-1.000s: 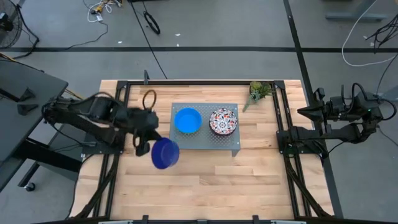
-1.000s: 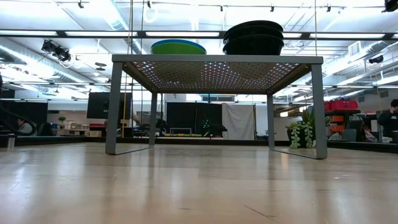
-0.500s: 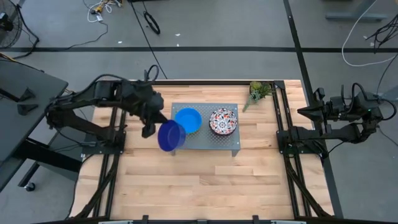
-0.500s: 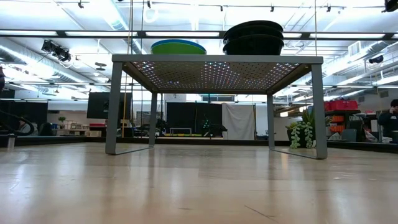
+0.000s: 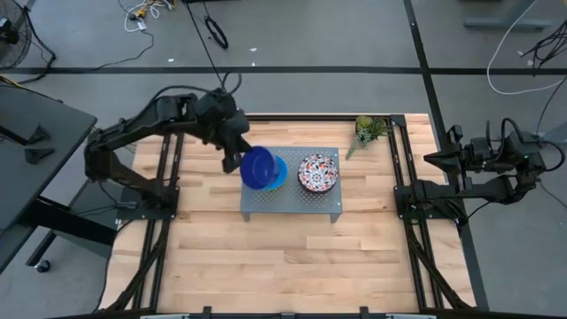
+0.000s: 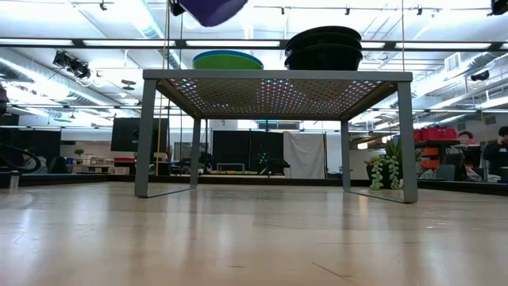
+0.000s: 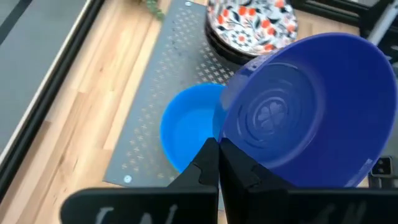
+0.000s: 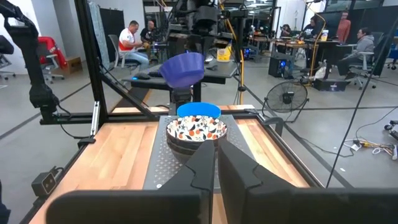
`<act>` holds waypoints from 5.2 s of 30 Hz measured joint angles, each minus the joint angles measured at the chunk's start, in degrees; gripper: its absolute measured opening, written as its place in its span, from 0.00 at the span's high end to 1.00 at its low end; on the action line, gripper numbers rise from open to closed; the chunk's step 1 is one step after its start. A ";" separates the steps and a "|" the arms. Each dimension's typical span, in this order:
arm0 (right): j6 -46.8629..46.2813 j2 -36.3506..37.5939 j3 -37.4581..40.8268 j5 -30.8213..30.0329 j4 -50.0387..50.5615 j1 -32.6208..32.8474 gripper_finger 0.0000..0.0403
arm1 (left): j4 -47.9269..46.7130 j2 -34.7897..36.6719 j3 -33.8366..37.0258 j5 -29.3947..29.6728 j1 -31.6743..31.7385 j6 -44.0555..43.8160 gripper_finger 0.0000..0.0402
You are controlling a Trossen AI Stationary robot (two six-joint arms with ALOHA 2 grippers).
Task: Pick & Place Mini bowls
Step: Stack the dark blue bowl on top of the other light blue bowls on the shelf
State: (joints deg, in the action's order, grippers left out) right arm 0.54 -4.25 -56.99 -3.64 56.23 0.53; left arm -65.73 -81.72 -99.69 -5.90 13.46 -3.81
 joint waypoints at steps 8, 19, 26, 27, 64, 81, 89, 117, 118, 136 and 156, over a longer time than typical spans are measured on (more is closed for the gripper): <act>0.00 0.00 0.00 0.01 0.00 -0.01 0.94 | -0.40 -4.32 -2.68 0.01 3.56 -0.28 1.00; 0.00 0.00 0.00 0.02 -0.01 -0.01 0.94 | -0.12 -7.83 -2.70 -5.60 6.82 8.29 1.00; 0.00 0.00 0.00 0.02 0.00 0.00 0.94 | 0.02 -8.08 -2.70 -6.72 7.95 24.79 1.00; 0.00 0.00 0.00 0.02 0.00 -0.02 0.94 | 0.17 -8.08 -2.70 -6.48 7.94 27.15 1.00; 0.00 0.00 0.00 0.00 0.00 -0.02 0.94 | -8.94 -7.75 -2.70 -12.74 9.51 -22.77 1.00; 0.00 -0.02 0.00 0.02 0.00 -0.01 0.94 | -6.43 -9.58 -2.65 -4.65 5.56 -26.62 1.00; 0.00 -0.04 0.01 0.00 -0.02 0.00 0.94 | -7.03 -11.31 -2.66 -5.82 6.09 -23.94 1.00; 0.00 -0.04 0.02 0.00 0.00 0.00 0.94 | -9.46 -13.28 -2.66 -6.79 6.64 -16.01 1.00; 0.00 -0.04 0.02 0.01 0.00 0.00 0.94 | -9.46 -13.28 -2.66 -6.79 6.64 -15.87 1.00; 0.01 -0.02 0.02 0.02 0.00 0.00 0.94 | -8.54 -15.05 -2.66 -8.47 6.94 -13.51 0.98; 0.00 -0.02 0.02 0.01 0.00 0.00 0.94 | -8.49 -15.05 -2.68 -8.25 6.99 -13.33 0.85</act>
State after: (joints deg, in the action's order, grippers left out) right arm 0.54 -4.27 -56.97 -3.63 56.23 0.53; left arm -74.22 -96.77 -102.36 -14.15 20.45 -17.14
